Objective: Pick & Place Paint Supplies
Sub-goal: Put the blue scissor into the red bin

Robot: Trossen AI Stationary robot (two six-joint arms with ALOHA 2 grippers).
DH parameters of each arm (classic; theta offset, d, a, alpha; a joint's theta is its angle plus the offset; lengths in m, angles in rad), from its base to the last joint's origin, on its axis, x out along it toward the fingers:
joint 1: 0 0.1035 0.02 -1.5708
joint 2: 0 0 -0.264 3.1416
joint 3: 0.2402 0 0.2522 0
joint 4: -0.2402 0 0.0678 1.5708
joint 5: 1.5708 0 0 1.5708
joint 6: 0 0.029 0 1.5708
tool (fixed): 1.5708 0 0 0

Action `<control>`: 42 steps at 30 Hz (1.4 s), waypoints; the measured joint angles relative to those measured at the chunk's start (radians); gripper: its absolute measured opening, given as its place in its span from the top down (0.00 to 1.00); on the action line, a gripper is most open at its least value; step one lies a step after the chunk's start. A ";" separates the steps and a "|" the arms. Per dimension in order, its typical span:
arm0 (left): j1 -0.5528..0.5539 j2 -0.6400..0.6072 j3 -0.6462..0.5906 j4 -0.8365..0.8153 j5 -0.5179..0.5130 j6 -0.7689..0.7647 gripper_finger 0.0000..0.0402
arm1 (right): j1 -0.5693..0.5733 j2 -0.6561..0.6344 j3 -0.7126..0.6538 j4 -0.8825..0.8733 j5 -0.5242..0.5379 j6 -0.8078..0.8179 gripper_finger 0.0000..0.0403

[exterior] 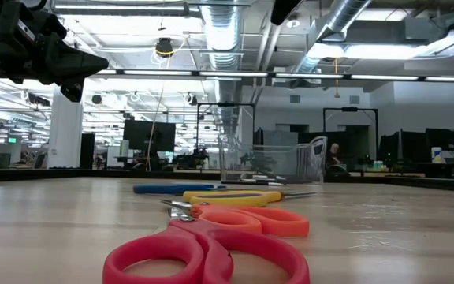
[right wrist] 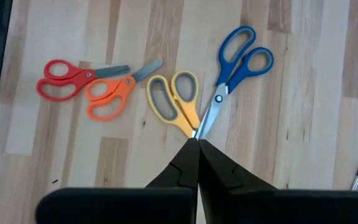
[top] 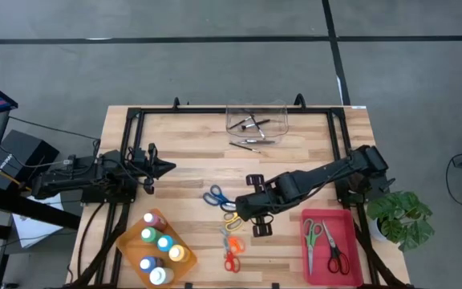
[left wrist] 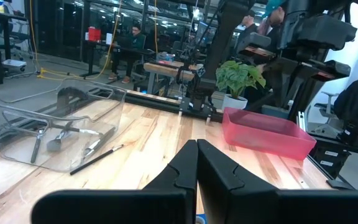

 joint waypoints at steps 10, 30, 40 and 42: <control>0.000 0.000 0.000 0.000 0.000 0.000 1.00 | -0.001 0.000 -0.031 -0.016 -0.005 0.039 1.00; 0.000 0.000 0.000 0.000 0.000 0.000 1.00 | -0.130 0.001 -0.212 0.197 -0.027 0.142 0.81; 0.000 0.000 0.000 0.000 0.000 0.000 1.00 | -0.239 0.001 -0.331 0.497 -0.055 0.138 0.43; 0.000 0.000 0.000 0.000 0.000 0.000 1.00 | -0.251 0.001 -0.357 0.535 -0.077 0.138 0.41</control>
